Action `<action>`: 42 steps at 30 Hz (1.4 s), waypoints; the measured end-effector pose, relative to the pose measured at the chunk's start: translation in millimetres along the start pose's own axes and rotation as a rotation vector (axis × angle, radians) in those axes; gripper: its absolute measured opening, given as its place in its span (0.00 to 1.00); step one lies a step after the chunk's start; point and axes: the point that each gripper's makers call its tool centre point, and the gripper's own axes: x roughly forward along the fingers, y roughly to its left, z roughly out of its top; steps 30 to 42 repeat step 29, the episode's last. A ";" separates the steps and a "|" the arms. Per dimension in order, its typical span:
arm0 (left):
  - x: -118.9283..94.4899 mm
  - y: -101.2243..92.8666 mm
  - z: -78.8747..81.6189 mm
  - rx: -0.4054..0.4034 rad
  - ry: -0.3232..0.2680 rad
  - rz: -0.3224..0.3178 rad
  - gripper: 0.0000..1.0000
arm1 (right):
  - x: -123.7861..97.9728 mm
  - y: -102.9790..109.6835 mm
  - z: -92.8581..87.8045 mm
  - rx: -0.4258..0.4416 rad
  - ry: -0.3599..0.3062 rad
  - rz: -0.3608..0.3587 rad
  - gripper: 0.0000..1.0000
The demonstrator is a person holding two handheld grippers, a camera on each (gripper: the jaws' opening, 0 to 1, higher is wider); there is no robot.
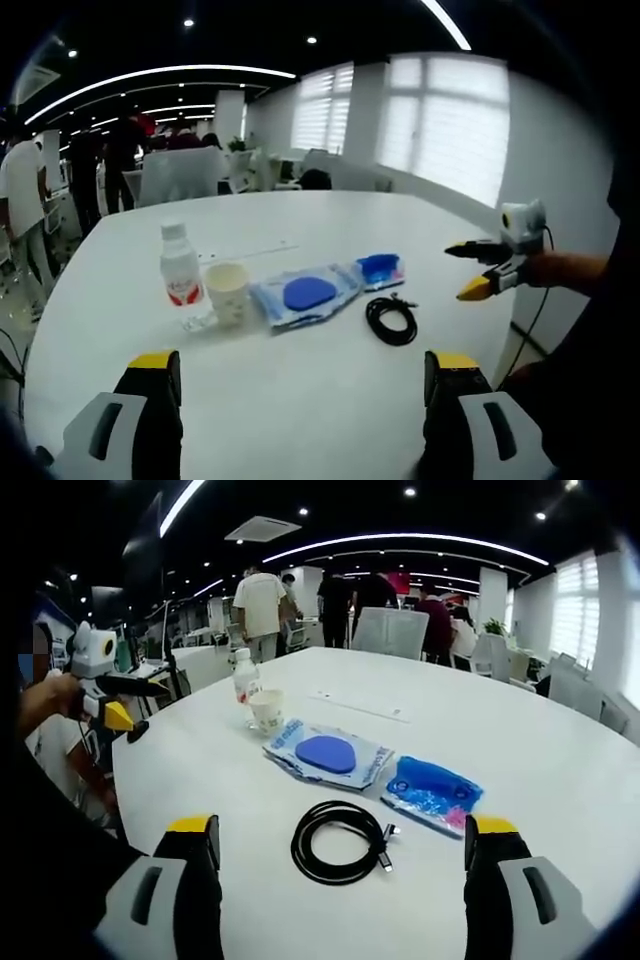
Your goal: Arrange the tabletop items into an orderly group along one side of the table until the central work area is clear of visible clutter.
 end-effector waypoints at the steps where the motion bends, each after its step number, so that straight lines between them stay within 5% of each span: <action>1: 0.2 -0.3 0.1 0.000 -0.001 0.000 1.00 | -0.5 -0.1 -0.8 -0.003 0.005 -0.001 0.98; 42: 7.5 2.8 1.0 0.008 0.010 -0.009 1.00 | 4.1 -4.1 -4.6 -0.005 0.015 -0.011 0.97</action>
